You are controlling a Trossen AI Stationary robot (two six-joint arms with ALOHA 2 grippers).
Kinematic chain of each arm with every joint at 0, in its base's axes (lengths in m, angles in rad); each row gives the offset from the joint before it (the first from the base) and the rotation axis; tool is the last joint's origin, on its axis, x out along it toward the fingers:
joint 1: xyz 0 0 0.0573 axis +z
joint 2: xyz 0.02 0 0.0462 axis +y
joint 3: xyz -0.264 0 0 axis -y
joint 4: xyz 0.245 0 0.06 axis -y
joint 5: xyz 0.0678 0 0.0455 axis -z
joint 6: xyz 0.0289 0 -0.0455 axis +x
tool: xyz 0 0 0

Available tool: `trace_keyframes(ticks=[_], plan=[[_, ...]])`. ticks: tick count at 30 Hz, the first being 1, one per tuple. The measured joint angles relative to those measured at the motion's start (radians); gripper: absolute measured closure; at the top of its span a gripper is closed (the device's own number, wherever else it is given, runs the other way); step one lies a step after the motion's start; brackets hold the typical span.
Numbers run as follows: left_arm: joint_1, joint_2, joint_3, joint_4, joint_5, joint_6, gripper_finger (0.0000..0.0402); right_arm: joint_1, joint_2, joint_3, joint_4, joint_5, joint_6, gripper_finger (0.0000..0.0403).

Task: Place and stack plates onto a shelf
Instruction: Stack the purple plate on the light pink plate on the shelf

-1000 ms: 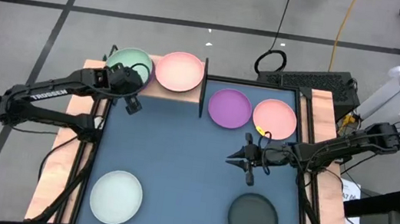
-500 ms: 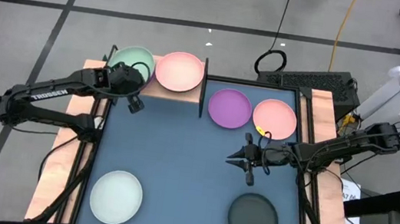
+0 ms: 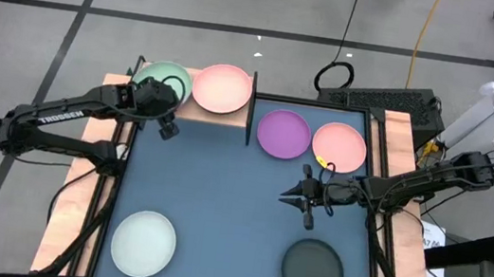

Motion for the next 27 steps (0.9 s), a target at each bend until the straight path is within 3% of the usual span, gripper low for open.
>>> trace_keyframes(ticks=[9, 18, 27], plan=[[-0.033, 0.0, 0.0, 0.043, 0.001, -0.084, 0.0282, 0.0, 0.0, 0.0, 0.0, 0.0, 0.019, 0.0346], [-0.195, 0.0, 0.0, 0.043, 0.001, -0.213, 0.0282, 0.0, 0.0, 0.001, -0.016, 0.07, 0.054, 0.0346], [-0.381, 0.0, 0.0, 0.134, -0.027, -0.241, 0.0282, -0.002, -0.001, 0.128, -0.326, 0.178, 0.144, 0.0346]])
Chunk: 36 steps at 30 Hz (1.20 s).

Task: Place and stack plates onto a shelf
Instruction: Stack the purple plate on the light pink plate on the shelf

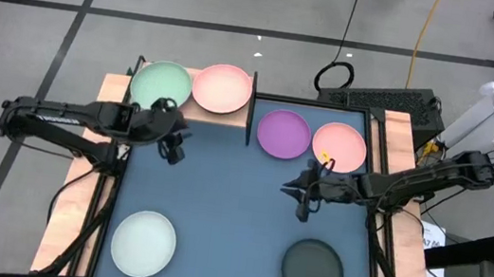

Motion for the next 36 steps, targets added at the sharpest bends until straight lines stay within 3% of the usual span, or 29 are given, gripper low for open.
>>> trace_keyframes(ticks=[8, 14, 20, 30, 36], plan=[[-0.115, 0.0, 0.0, 0.016, -0.009, -0.056, 0.0282, -0.014, 0.0, 0.054, -0.137, 0.031, 0.011, 0.0346], [-0.189, 0.0, 0.0, 0.016, -0.078, -0.086, 0.0282, -0.078, 0.0, 0.12, -0.298, 0.032, 0.021, 0.0346], [-0.244, 0.0, 0.0, 0.015, -0.079, -0.123, 0.0282, -0.17, 0.0, 0.164, -0.401, 0.035, -0.015, 0.0346], [-0.38, 0.0, -0.003, 0.017, -0.117, -0.221, 0.0282, -0.303, 0.001, 0.165, -0.408, 0.028, -0.251, 0.0346], [-0.438, 0.0, -0.082, 0.077, -0.158, -0.262, 0.0282, -0.359, 0.065, 0.166, -0.393, 0.022, -0.395, 0.0346]])
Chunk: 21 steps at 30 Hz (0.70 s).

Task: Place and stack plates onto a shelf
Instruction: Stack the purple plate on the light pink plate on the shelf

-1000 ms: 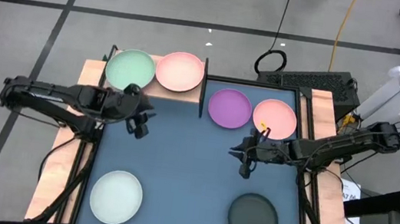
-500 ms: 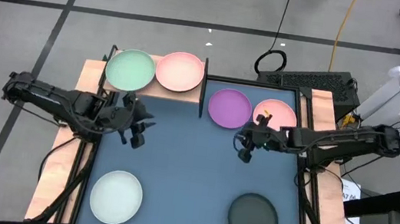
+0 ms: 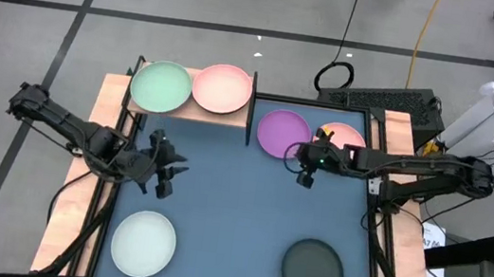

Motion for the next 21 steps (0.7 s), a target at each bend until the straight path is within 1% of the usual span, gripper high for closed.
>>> trace_keyframes(ticks=[3, 6, 9, 13, 16, 18, 21], plan=[[-0.013, 0.0, -0.065, 0.058, 0.002, -0.017, 0.0282, -0.023, 0.069, 0.0, 0.021, -0.06, -0.05, 0.0345], [-0.024, 0.0, -0.099, 0.072, 0.002, -0.051, 0.0282, -0.035, 0.141, 0.0, 0.062, -0.098, -0.075, 0.0337], [-0.038, 0.0, -0.119, 0.07, 0.003, -0.1, 0.0282, -0.041, 0.211, 0.0, 0.128, -0.1, -0.108, 0.0312], [-0.061, 0.0, -0.137, 0.081, 0.003, -0.111, 0.0282, -0.046, 0.285, 0.0, 0.197, -0.1, -0.151, 0.0262], [-0.076, 0.0, -0.146, 0.108, 0.003, -0.112, 0.0282, -0.046, 0.316, 0.0, 0.224, -0.1, -0.162, 0.023], [-0.087, 0.0, -0.147, 0.114, 0.003, -0.113, 0.0282, -0.046, 0.328, 0.0, 0.228, -0.098, -0.163, 0.0218], [-0.1, 0.0, -0.148, 0.115, 0.003, -0.125, 0.0282, -0.047, 0.337, 0.0, 0.247, -0.099, -0.161, 0.0214]])
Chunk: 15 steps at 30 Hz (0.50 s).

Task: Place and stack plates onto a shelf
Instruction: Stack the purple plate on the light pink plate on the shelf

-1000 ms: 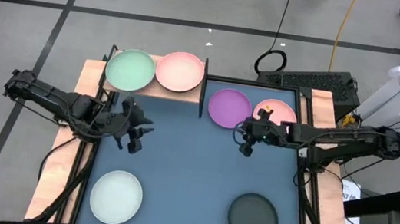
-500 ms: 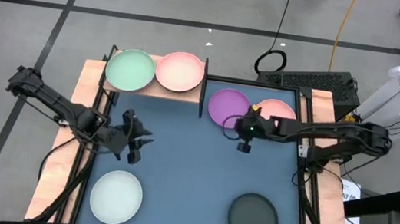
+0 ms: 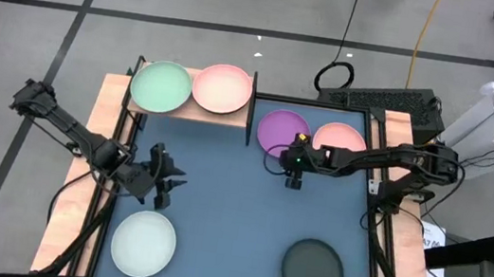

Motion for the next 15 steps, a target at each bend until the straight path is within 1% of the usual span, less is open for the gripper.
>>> trace_keyframes(ticks=[3, 7, 10, 15], plan=[[-0.008, 0.0, 0.0, 0.005, -0.001, -0.001, 0.0282, -0.006, 0.002, 0.0, 0.004, -0.001, -0.014, 0.0225], [-0.008, 0.0, 0.0, 0.005, -0.001, -0.002, 0.0282, -0.024, 0.003, 0.0, 0.001, -0.005, -0.02, 0.025], [-0.008, 0.0, 0.0, 0.006, -0.001, -0.003, 0.0282, -0.037, 0.003, -0.003, 0.003, -0.05, -0.029, 0.0268], [-0.008, 0.0, 0.0, 0.006, -0.001, -0.01, 0.0282, -0.039, 0.003, -0.029, 0.003, -0.051, -0.057, 0.0293]])
